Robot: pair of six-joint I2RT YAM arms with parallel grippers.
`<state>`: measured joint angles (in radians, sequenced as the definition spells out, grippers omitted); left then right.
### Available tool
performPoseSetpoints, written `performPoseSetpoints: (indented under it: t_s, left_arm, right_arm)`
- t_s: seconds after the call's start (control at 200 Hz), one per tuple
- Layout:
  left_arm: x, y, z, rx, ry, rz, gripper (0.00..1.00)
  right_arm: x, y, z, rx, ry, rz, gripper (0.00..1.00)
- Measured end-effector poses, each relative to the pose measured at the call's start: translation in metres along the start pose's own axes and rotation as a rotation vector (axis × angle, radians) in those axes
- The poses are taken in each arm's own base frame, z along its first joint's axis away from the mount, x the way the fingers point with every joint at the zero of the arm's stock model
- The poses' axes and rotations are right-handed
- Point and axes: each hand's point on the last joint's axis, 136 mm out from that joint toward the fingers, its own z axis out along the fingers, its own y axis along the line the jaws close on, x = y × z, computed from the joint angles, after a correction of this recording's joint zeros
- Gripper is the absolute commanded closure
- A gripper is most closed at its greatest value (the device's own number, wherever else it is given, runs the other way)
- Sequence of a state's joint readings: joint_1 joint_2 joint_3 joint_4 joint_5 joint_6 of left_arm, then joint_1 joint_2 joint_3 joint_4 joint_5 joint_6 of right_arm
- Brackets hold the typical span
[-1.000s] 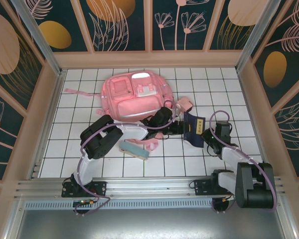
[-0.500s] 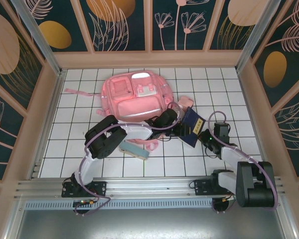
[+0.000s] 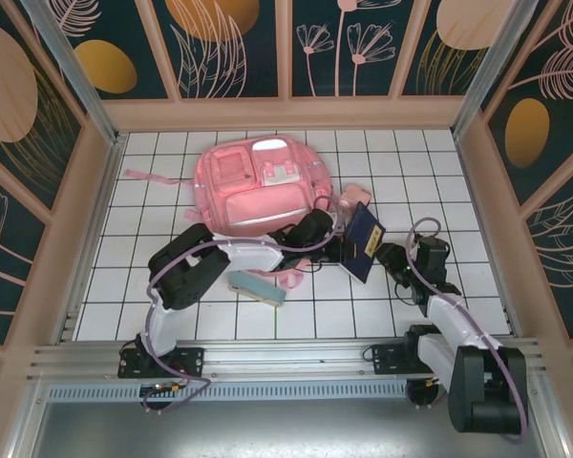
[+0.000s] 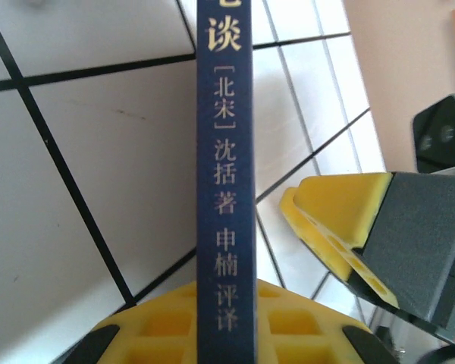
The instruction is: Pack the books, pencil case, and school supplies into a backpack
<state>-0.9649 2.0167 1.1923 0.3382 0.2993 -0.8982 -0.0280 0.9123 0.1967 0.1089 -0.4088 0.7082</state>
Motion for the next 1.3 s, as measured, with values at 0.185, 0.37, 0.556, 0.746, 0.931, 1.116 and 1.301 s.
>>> performPoseSetpoints:
  t_s: [0.185,0.37,0.556,0.746,0.931,1.116,1.301]
  left_arm:
    - [-0.031,-0.024,-0.037,0.118,-0.101,-0.034,1.00]
    - [-0.056,-0.032,-0.066,0.217,-0.172,-0.084,1.00]
    - [-0.066,-0.036,-0.077,0.291,-0.184,-0.143,1.00]
    - [-0.069,-0.050,-0.083,0.364,-0.183,-0.155,1.00]
    - [-0.068,-0.055,-0.085,0.387,-0.175,-0.165,1.00]
    - [-0.070,-0.064,-0.088,0.432,-0.169,-0.174,1.00]
    - [-0.070,-0.064,-0.088,0.434,-0.168,-0.174,1.00]
  right_arm:
    - [-0.004,0.042,-0.005,-0.210,0.017,0.010,0.36]
    - [-0.011,0.082,-0.011,-0.400,0.029,0.016,0.32]
    - [-0.010,0.115,-0.019,-0.534,0.064,-0.004,0.36]
    - [-0.012,0.130,-0.018,-0.585,0.095,0.000,0.42]
    - [-0.011,0.134,-0.016,-0.608,0.116,0.024,0.50]
    - [-0.013,0.151,-0.021,-0.655,0.128,0.007,0.39]
    - [-0.017,0.151,-0.012,-0.639,0.141,0.020,0.33]
